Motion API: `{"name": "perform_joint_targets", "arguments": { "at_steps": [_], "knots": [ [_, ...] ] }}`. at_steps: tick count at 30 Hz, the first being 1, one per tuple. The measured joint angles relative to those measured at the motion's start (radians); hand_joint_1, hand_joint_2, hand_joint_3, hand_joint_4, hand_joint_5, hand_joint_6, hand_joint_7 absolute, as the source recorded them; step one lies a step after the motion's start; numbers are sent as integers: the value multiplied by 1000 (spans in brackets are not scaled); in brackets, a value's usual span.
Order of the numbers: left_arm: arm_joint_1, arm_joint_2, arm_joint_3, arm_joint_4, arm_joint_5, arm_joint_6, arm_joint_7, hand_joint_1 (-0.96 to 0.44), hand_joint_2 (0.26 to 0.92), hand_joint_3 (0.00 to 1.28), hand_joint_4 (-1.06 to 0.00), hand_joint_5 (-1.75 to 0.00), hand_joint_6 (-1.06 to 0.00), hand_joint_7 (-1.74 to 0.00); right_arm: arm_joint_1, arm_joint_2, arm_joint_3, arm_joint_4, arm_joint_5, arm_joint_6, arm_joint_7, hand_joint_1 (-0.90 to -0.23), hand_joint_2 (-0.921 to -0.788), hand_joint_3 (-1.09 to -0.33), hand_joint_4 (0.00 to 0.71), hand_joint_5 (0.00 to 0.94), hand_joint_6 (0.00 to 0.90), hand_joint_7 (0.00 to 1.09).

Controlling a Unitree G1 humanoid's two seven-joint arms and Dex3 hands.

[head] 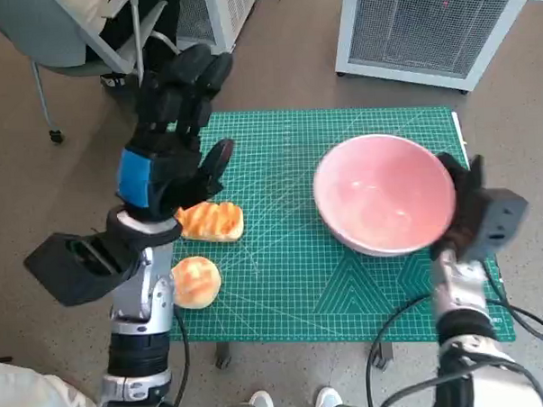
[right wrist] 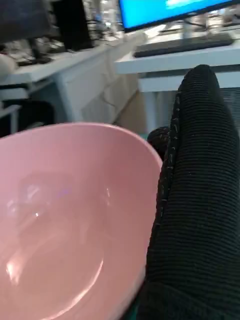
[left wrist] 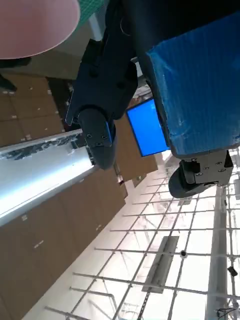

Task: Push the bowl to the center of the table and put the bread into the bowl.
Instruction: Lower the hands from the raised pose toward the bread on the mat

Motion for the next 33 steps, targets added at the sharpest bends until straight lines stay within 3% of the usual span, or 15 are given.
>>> {"name": "perform_joint_targets", "arguments": {
  "at_steps": [8, 20, 27, 33],
  "knots": [
    [12, 16, 4, -15, 6, 0, 15, -185, 834, 563, 1, -423, 1, -710, -40, 42, 19, 3, -2, 17, -1, -525, -921, -824, 260, 1, 139, 379],
    [19, 36, 8, -27, 8, 7, 28, -209, 839, 549, 1, -424, 1, -704, -69, 71, 38, 9, -7, 49, -1, -521, -921, -843, 254, 0, 111, 411],
    [29, 83, 14, -27, 52, 11, 30, -209, 842, 522, 1, -445, 1, -709, -70, 66, 46, 11, -20, 55, -1, -513, -921, -842, 254, 0, 108, 420],
    [37, 198, 17, -20, 170, 16, 29, -179, 860, 437, -18, -499, 1, -714, -81, 31, 50, -9, -23, 16, -15, -491, -921, -841, 254, 0, 102, 431]
  ]
}}
